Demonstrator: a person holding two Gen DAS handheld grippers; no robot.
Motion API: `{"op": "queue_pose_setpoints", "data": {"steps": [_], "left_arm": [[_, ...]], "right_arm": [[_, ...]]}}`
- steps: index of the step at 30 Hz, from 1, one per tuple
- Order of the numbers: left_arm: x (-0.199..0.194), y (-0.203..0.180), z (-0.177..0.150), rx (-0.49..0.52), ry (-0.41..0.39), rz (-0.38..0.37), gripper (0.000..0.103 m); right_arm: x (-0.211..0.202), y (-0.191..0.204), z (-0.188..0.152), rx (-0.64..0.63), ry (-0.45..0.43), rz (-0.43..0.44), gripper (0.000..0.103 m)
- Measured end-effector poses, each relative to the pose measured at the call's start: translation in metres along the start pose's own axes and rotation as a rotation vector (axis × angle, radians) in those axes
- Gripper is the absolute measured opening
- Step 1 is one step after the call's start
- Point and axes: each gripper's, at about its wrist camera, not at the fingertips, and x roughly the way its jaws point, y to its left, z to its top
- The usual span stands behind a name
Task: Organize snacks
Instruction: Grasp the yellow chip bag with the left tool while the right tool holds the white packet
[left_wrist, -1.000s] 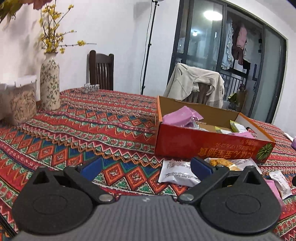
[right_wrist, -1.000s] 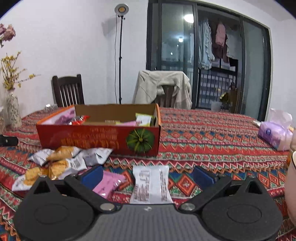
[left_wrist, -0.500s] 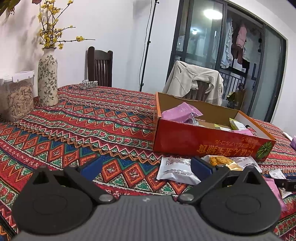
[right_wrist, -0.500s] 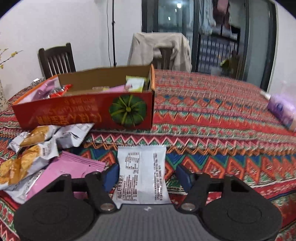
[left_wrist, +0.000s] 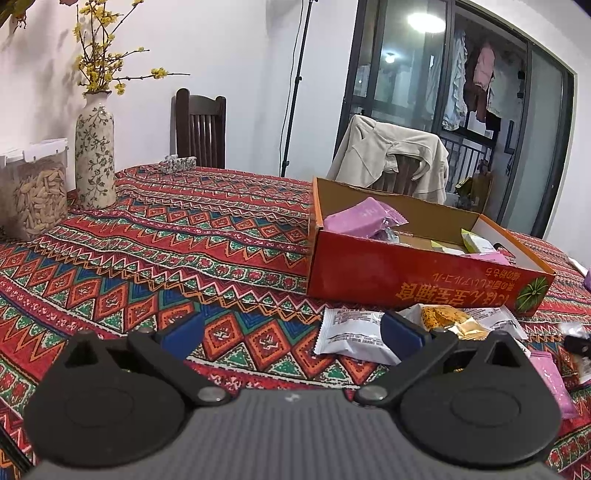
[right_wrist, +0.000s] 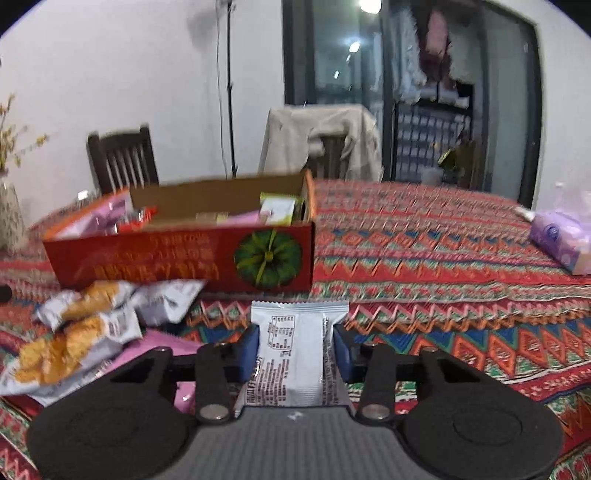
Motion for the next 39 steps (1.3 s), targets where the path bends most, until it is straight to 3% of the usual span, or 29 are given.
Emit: {"op": "queue_pose_setpoints", "data": {"steps": [8,11,21,26,32,39], "left_arm": [[0.001,-0.005,0.002,0.018,0.039,0.001,0.103],[-0.003,-0.009,0.003,0.004,0.078,-0.057,0.103],[-0.016,-0.054,-0.010,0.122,0.143,-0.219,0.103],[-0.014,-0.073,-0.018,0.162,0.182,-0.250,0.103],[-0.003,-0.087,-0.027,0.210,0.223,-0.231,0.103],[-0.005,-0.084,-0.030,0.188,0.211,-0.226,0.086]], "right_arm": [[-0.031,0.004,-0.009,-0.002,-0.082,0.018,0.041],[-0.036,0.004,-0.009,-0.002,-0.094,0.026,0.041],[-0.046,0.011,-0.016,-0.005,-0.101,0.084,0.042],[-0.053,0.012,-0.021,-0.001,-0.098,0.105,0.042],[-0.061,0.013,-0.025,0.001,-0.102,0.130,0.042],[-0.066,0.015,-0.031,0.006,-0.103,0.152,0.042]]}}
